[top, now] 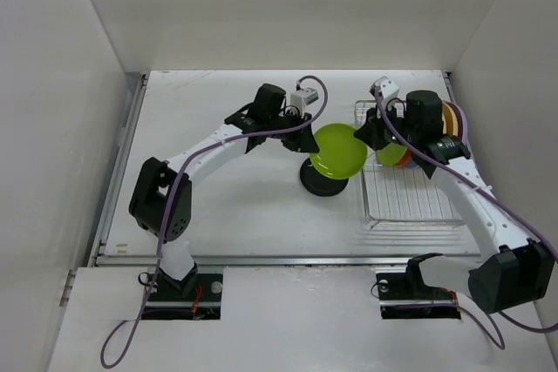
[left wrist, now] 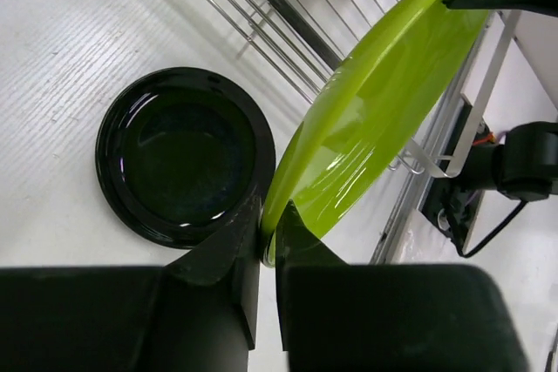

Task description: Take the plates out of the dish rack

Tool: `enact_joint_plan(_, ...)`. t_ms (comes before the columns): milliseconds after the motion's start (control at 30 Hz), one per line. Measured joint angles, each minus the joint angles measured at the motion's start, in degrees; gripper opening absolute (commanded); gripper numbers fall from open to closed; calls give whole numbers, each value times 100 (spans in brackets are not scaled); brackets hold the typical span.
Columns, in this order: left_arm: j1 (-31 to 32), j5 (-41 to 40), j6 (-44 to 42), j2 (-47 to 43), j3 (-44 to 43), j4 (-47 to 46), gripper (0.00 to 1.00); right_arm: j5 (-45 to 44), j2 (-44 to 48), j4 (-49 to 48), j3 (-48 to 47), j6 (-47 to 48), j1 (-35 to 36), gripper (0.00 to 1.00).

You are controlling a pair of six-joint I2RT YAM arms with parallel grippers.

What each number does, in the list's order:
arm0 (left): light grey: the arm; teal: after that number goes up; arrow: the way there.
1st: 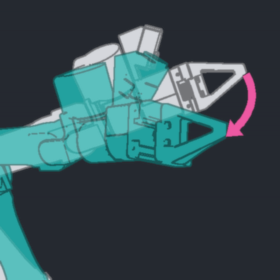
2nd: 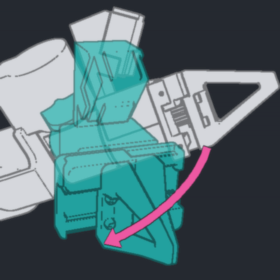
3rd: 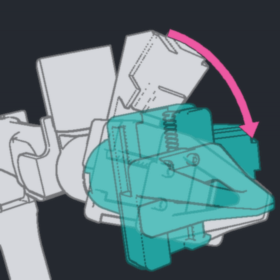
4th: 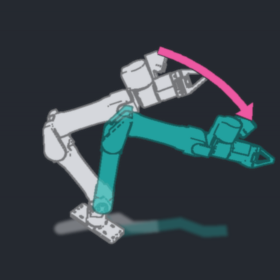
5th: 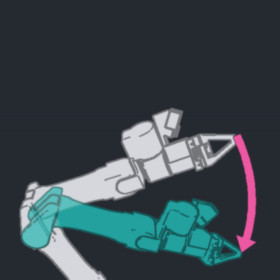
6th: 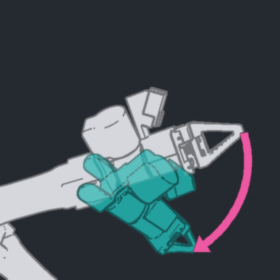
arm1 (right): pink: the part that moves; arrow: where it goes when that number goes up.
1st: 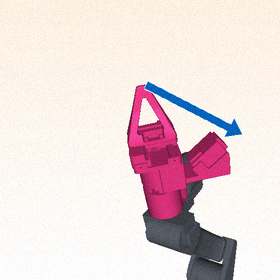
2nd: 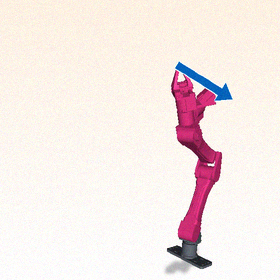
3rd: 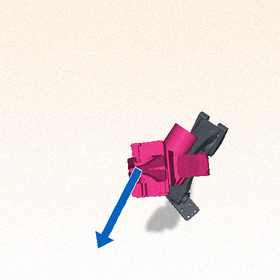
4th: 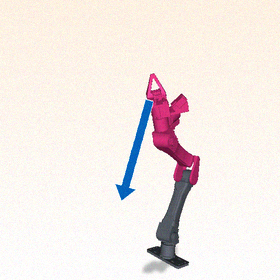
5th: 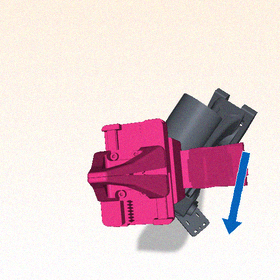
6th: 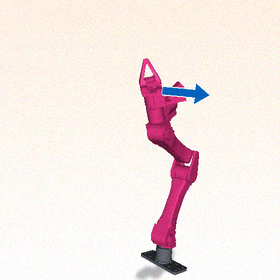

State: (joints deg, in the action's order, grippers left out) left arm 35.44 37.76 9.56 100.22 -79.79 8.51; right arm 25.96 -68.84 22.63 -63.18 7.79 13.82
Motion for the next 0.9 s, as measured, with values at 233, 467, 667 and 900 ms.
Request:
enact_joint_plan(233, -76, 234, -7, 0, 0, 33, 0, 68, -22, 4, 0, 39, 2, 90)
enact_joint_plan(467, -81, -92, 2, 57, 0, 31, 0, 4, -24, -24, -11, -133, 17, 100)
enact_joint_plan(667, -297, -525, 114, 275, 0, 35, 0, -494, 66, -157, -2, -229, 17, 100)
enact_joint_plan(900, -573, -1073, 267, 702, -92, 229, 0, -1598, 579, -647, 166, -341, 11, 100)
